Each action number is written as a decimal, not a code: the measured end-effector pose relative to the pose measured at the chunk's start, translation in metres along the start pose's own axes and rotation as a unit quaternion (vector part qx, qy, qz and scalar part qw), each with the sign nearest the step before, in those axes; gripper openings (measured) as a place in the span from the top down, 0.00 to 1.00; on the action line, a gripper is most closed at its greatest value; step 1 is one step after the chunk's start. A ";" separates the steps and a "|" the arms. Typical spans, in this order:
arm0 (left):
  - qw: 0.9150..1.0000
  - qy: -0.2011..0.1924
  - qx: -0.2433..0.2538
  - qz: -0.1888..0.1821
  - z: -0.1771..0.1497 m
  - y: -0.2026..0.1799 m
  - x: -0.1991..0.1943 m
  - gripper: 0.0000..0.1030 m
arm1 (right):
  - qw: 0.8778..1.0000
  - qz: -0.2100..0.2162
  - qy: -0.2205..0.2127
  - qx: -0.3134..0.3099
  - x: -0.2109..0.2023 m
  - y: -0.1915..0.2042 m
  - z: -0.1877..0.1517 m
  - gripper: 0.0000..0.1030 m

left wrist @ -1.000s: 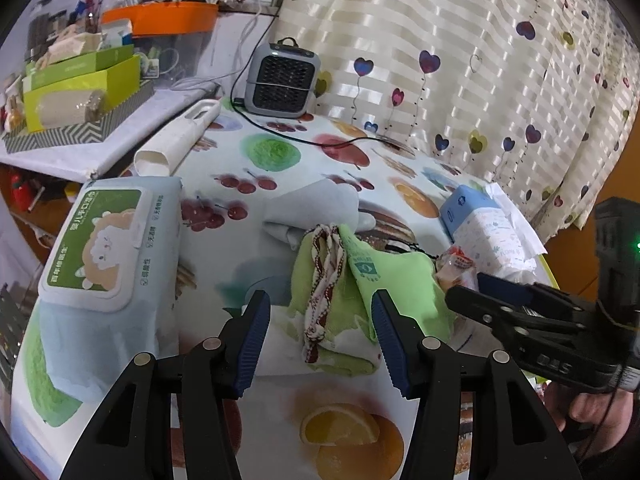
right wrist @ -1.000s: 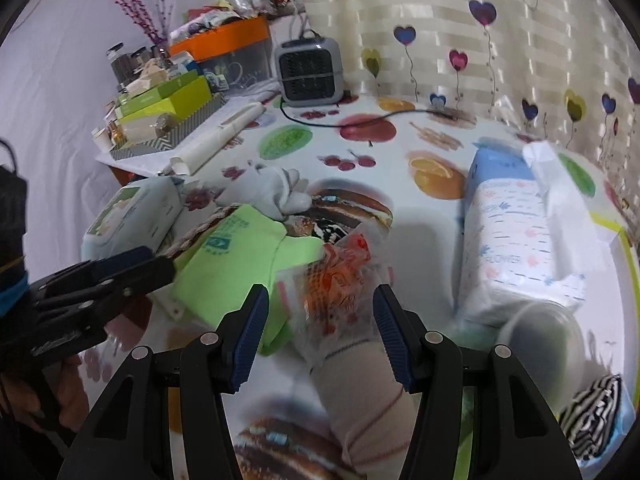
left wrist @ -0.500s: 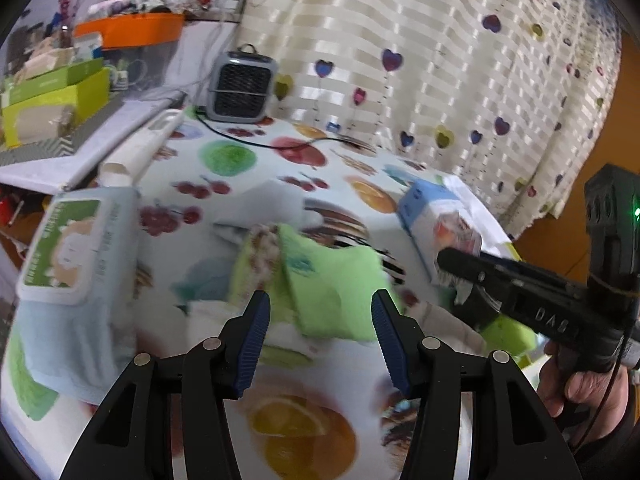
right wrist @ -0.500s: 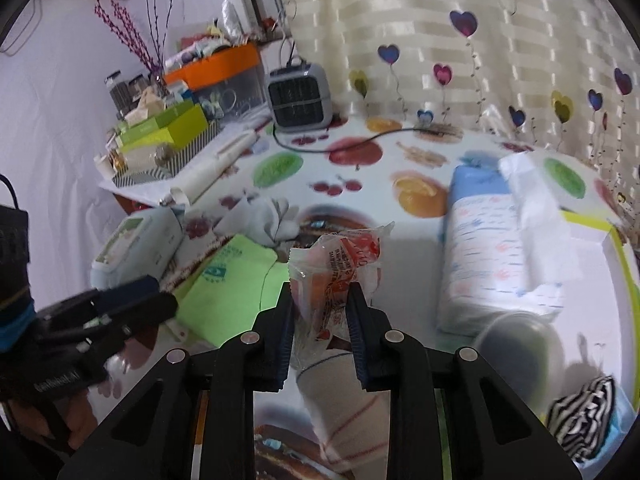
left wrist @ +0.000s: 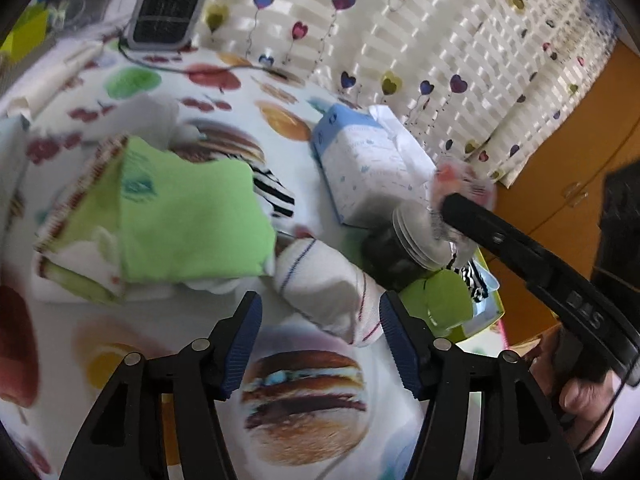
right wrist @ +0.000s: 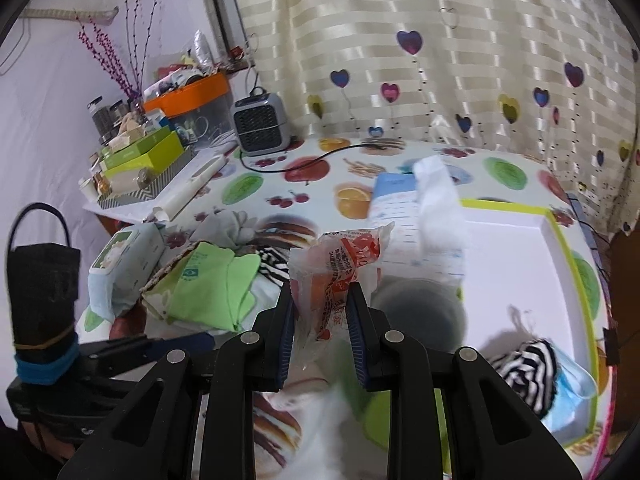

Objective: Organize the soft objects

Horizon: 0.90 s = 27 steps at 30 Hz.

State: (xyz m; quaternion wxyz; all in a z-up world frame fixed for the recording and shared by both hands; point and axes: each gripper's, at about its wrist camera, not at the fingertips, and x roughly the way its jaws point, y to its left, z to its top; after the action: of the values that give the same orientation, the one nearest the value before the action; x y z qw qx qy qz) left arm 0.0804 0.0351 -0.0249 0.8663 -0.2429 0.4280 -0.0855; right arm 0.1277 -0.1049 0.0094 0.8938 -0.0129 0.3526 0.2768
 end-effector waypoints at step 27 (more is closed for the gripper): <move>0.997 0.029 -0.073 -0.003 0.015 -0.015 0.058 0.48 | 0.999 -0.017 -0.022 0.026 -0.032 -0.036 -0.014 0.75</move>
State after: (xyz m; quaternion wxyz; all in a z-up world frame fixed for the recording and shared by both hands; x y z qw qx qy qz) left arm 0.1286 0.0066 -0.0504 0.8333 -0.3043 0.4572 -0.0635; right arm 0.1175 -0.1540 0.0133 0.9058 0.0105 0.3401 0.2523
